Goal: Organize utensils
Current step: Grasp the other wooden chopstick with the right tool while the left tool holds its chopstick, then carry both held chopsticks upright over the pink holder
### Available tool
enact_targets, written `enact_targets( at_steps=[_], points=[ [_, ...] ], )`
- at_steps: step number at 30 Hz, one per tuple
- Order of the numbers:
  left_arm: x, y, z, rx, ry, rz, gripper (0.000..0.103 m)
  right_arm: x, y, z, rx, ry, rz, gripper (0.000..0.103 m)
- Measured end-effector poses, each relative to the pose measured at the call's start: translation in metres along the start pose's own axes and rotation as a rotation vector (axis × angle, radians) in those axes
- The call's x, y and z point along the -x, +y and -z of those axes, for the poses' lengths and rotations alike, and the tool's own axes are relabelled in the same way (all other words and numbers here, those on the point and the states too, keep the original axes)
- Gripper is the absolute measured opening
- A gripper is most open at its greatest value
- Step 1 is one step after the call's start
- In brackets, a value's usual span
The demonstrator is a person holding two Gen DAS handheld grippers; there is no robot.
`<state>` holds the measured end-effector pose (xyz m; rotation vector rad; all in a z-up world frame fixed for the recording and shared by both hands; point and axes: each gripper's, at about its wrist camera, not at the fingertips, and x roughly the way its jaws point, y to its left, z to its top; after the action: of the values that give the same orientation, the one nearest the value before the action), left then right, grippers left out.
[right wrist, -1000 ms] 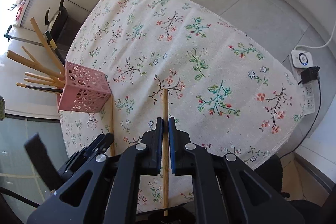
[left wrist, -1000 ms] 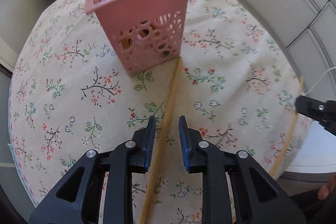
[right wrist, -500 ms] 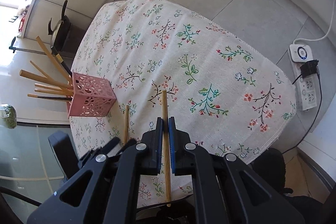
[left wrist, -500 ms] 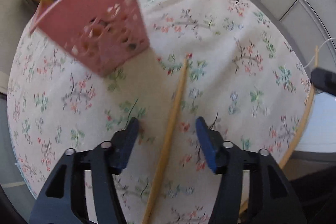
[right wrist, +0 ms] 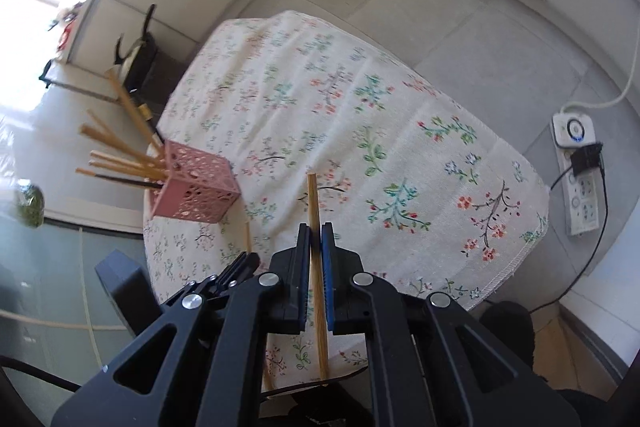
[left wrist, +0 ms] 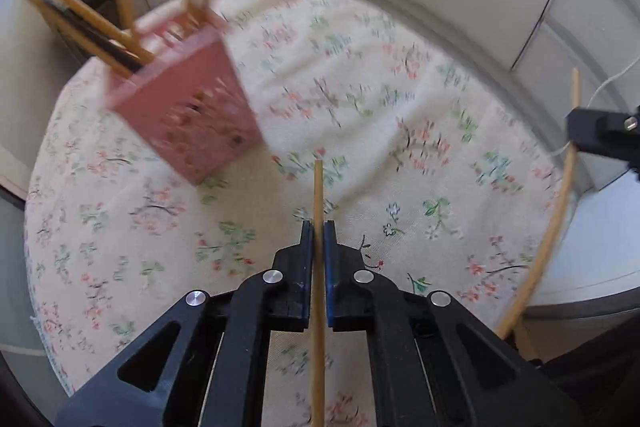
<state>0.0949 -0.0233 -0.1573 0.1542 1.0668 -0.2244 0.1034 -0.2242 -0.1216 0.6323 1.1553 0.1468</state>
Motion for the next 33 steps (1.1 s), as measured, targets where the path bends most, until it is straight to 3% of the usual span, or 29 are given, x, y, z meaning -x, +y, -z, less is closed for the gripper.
enact_targets(
  at_steps=[6,11,16,21,33],
  points=[
    [0.104,0.035,0.011,0.1,-0.22,0.014,0.004,0.045,0.04,0.018,0.174,-0.123,-0.064,0.006],
    [0.142,0.045,0.01,0.146,-0.341,-0.003,0.004,0.073,0.063,0.039,0.276,-0.184,-0.09,0.006],
    [0.167,0.057,0.005,0.177,-0.43,-0.006,0.004,0.09,0.086,0.051,0.336,-0.217,-0.085,0.006],
    [0.192,0.062,-0.008,0.192,-0.505,-0.007,0.004,0.107,0.103,0.043,0.333,-0.256,-0.107,0.006],
    [0.237,0.092,-0.07,0.26,-0.705,-0.05,0.004,0.14,0.136,0.017,0.362,-0.338,-0.157,0.006]
  ],
)
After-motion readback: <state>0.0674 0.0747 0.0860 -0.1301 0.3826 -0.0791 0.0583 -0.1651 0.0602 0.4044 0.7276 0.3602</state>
